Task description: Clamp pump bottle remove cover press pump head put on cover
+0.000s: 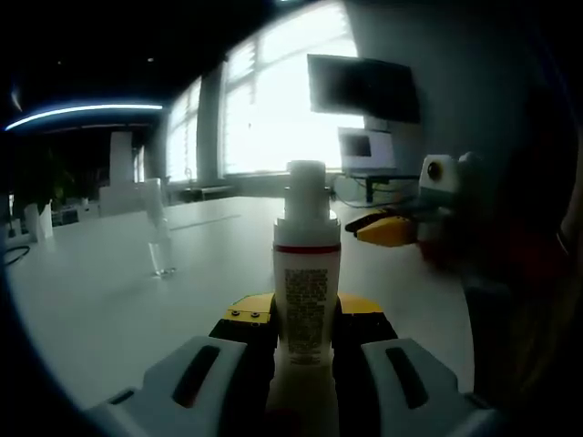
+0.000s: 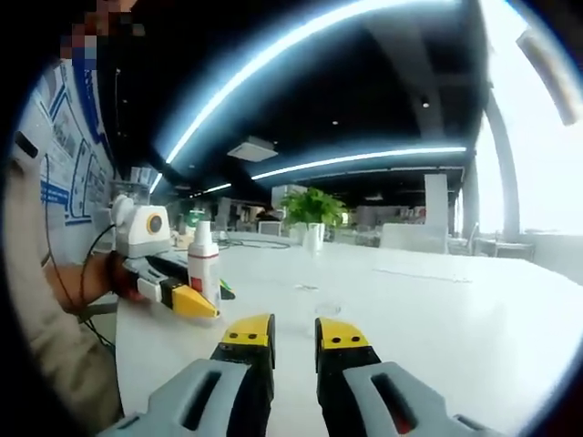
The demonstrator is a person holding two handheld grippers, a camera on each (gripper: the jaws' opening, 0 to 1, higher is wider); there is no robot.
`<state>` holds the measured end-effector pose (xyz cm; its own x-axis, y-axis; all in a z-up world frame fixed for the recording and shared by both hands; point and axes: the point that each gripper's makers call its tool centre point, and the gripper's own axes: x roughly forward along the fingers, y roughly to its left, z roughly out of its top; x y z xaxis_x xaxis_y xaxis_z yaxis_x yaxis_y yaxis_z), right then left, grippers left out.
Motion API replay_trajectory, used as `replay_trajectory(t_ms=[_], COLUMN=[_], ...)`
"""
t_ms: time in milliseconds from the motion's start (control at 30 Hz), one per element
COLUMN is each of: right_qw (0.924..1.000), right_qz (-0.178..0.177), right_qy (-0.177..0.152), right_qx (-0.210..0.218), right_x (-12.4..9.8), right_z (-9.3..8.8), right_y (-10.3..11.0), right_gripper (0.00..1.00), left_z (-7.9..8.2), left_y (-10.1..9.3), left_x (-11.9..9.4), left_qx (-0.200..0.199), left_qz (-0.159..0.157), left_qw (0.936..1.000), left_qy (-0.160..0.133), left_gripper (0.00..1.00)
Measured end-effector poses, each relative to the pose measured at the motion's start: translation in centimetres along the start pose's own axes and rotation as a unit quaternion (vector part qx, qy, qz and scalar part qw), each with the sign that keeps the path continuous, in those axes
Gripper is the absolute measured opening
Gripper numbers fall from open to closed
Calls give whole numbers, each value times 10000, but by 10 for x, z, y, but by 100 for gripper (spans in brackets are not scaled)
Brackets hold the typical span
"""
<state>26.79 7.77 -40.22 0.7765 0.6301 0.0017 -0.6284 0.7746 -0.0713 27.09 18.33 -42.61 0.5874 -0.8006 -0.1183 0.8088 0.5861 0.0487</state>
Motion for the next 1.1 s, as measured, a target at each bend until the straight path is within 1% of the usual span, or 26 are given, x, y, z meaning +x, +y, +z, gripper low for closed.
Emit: replay_trajectory(t_ms=[133, 233, 367, 400, 500, 600, 700, 833, 1100], right_qw=[9999, 9997, 9992, 9988, 9982, 9981, 9979, 9970, 9954], right_qz=[-95, -259, -379, -463, -590, -564, -589, -747, -895], right_qy=[52, 46, 104, 75, 36, -38, -90, 50, 340], right_qx=[53, 13, 96, 100, 76, 233, 267, 192, 66], right_x=[1, 3, 5, 5, 6, 9, 14, 20, 34], right_z=[0, 1, 2, 7, 13, 19, 21, 18, 10], right_y=[-1, -6, -14, -15, -20, -22, -24, -27, -22], right_gripper=[16, 16, 16, 16, 16, 16, 16, 16, 19], left_z=[0, 0, 0, 0, 0, 0, -1, -1, -1], left_y=[-1, 0, -1, -1, -1, 0, 1, 1, -1], left_x=[0, 0, 0, 0, 0, 0, 0, 0, 0], left_qx=[-14, -15, 34, 43, 40, 28, 26, 22, 53], left_qz=[-4, -1, 4, 5, 6, 4, 7, 12, -3], left_qw=[10000, 10000, 10000, 10000, 10000, 10000, 10000, 10000, 10000], left_qy=[2, 5, 5, 5, 9, 11, 12, 17, 17], left_gripper=[14, 14, 14, 14, 14, 14, 14, 14, 14])
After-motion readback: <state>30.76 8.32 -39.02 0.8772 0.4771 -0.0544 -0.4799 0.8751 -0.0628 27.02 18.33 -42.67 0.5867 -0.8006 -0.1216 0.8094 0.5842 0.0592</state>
